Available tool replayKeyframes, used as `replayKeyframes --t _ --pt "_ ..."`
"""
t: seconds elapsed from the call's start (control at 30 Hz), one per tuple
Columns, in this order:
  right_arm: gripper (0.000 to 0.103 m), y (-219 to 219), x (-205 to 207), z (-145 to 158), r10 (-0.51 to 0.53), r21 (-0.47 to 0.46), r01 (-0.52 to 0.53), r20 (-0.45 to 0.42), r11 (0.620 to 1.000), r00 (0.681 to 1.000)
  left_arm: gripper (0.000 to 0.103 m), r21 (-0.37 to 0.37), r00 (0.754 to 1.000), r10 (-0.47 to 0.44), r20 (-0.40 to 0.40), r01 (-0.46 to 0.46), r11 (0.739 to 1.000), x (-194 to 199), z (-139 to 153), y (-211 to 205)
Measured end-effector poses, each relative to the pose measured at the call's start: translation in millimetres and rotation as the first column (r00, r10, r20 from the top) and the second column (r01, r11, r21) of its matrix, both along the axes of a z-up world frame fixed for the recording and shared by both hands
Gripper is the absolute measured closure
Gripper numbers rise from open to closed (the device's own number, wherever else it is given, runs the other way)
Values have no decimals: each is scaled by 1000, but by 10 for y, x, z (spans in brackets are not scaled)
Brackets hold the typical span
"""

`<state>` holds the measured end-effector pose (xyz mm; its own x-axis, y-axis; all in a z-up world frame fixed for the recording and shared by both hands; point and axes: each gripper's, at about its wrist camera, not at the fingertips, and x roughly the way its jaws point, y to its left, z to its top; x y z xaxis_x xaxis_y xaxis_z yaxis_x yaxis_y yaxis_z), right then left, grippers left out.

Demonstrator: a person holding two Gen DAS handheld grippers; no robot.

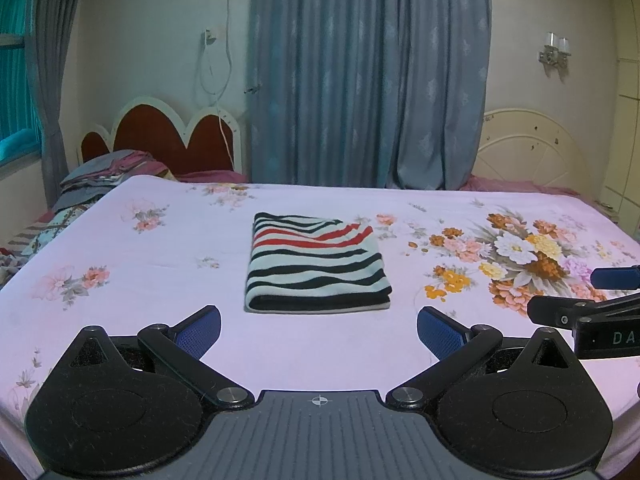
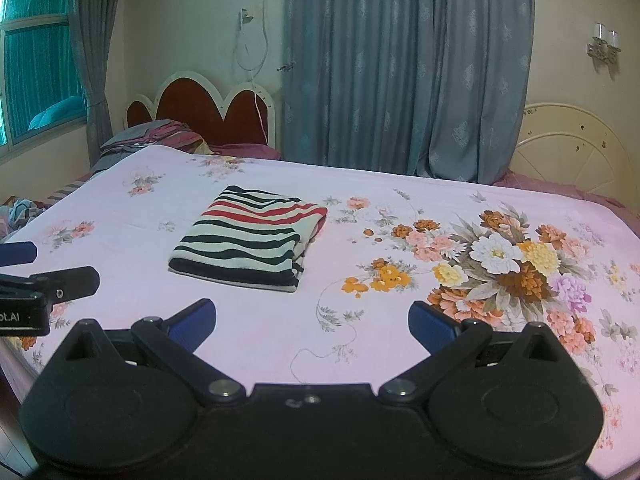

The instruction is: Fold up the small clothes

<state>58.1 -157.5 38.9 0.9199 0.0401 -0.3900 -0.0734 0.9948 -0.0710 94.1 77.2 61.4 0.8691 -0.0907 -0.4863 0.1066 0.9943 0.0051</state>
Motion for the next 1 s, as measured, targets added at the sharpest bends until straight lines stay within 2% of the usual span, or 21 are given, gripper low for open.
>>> replayKeyframes --t 1.0 --pt "1 -29 6 23 4 -8 -4 10 1000 1000 0 21 1000 -10 20 10 1000 43 15 -16"
